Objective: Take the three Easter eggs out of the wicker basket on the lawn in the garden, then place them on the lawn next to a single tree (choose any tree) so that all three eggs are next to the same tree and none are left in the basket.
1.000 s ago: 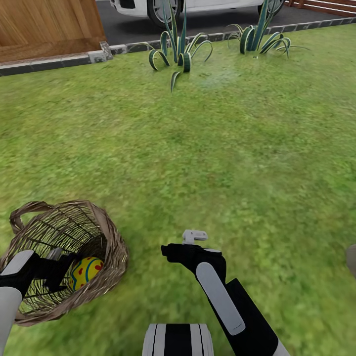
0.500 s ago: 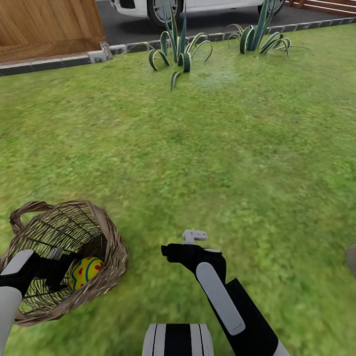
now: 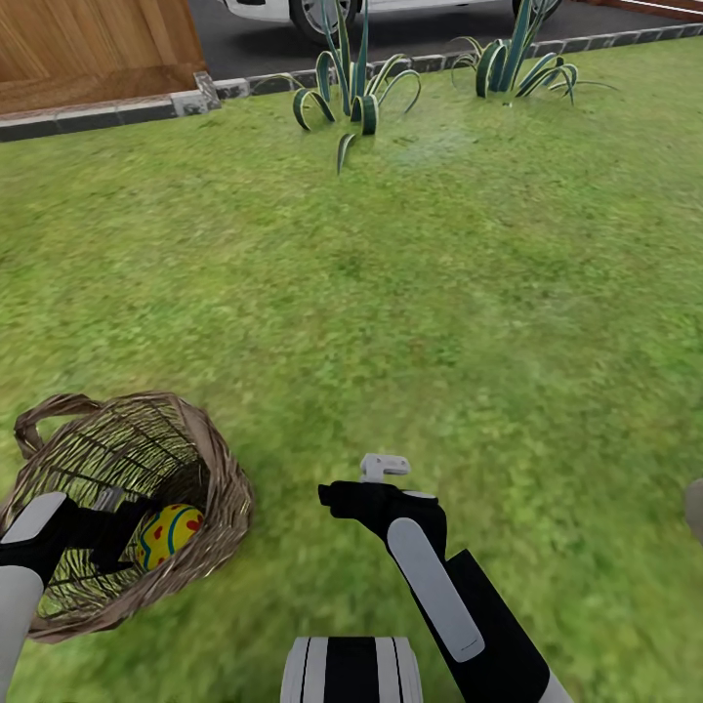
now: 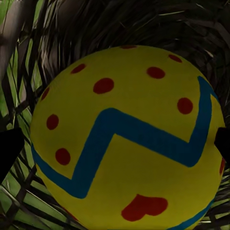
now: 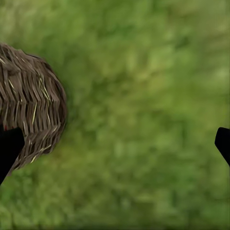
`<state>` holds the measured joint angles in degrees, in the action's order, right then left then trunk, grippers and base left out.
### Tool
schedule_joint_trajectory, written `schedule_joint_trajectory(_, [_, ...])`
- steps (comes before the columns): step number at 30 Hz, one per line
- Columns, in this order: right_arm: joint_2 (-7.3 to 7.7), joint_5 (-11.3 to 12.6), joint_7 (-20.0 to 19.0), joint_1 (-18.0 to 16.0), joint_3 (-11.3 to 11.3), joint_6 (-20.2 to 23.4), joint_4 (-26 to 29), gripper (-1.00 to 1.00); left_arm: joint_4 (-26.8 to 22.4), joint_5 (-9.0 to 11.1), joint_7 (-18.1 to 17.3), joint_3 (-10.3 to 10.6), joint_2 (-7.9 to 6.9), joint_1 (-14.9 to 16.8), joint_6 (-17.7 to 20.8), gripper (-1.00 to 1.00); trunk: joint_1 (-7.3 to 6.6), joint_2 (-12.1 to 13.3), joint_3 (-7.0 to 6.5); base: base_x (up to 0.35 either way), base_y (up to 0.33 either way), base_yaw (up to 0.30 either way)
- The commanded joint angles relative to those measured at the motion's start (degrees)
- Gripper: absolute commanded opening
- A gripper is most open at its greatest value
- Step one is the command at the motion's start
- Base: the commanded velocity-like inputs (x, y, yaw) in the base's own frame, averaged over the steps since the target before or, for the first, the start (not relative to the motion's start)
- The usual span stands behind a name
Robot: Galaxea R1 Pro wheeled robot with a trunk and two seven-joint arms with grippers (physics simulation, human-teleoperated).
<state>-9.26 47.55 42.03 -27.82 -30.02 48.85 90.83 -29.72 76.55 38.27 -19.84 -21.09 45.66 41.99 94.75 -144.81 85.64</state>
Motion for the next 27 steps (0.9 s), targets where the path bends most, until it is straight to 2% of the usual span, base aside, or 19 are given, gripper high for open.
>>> schedule_joint_trajectory(1, [-0.02, 0.5, 0.6, 0.0, 0.0, 0.1, 0.1, 1.0, -0.1, 0.5, 0.6, -0.2, 0.01, 0.0, 0.1, 1.0, -0.01, 0.0, 0.04, 0.0, 0.0, 0.0])
schedule_joint_trajectory(4, [-0.04, 0.5, 0.6, 0.0, 0.0, 0.1, 0.1, 1.0, -0.1, 0.5, 0.6, -0.2, 0.05, 0.0, 0.1, 1.0, 0.07, -0.1, 0.7, 0.0, 0.0, 0.0])
schedule_joint_trajectory(10, [-0.06, 0.5, 0.6, 0.0, 0.0, 0.1, 0.1, 1.0, -0.1, 0.6, 0.5, -0.2, 0.08, 0.0, 0.2, 1.0, 0.07, -0.1, 0.7, 0.0, 0.0, 0.0])
schedule_joint_trajectory(16, [-0.06, 0.5, 0.6, 0.0, 0.0, 0.1, 0.1, 1.0, 0.0, 2.5, 0.6, -0.2, 0.16, 0.0, 1.0, 1.0, 0.07, -0.1, 0.7, 0.0, 0.0, 0.0])
schedule_joint_trajectory(21, [-0.06, 0.5, 0.6, 0.0, 0.0, 0.1, 0.1, 1.0, 0.0, 2.7, 0.6, -0.2, 0.17, 0.0, 1.1, 1.0, 0.07, -0.1, 0.7, 0.0, 0.0, 0.0])
schedule_joint_trajectory(24, [-0.06, 0.5, 0.6, 0.0, 0.0, 0.1, 0.1, 1.0, 0.0, 2.7, 0.6, -0.2, 0.17, 0.0, 1.1, 1.0, 0.15, -0.1, 1.37, 0.0, 0.0, 0.0])
schedule_joint_trajectory(27, [-0.06, 0.5, 0.6, 0.0, 0.0, 0.1, 0.1, 1.0, 0.0, 2.7, 0.6, -0.2, 0.17, 0.0, 1.1, 1.0, 0.15, -0.1, 1.37, 0.0, 0.0, 0.0])
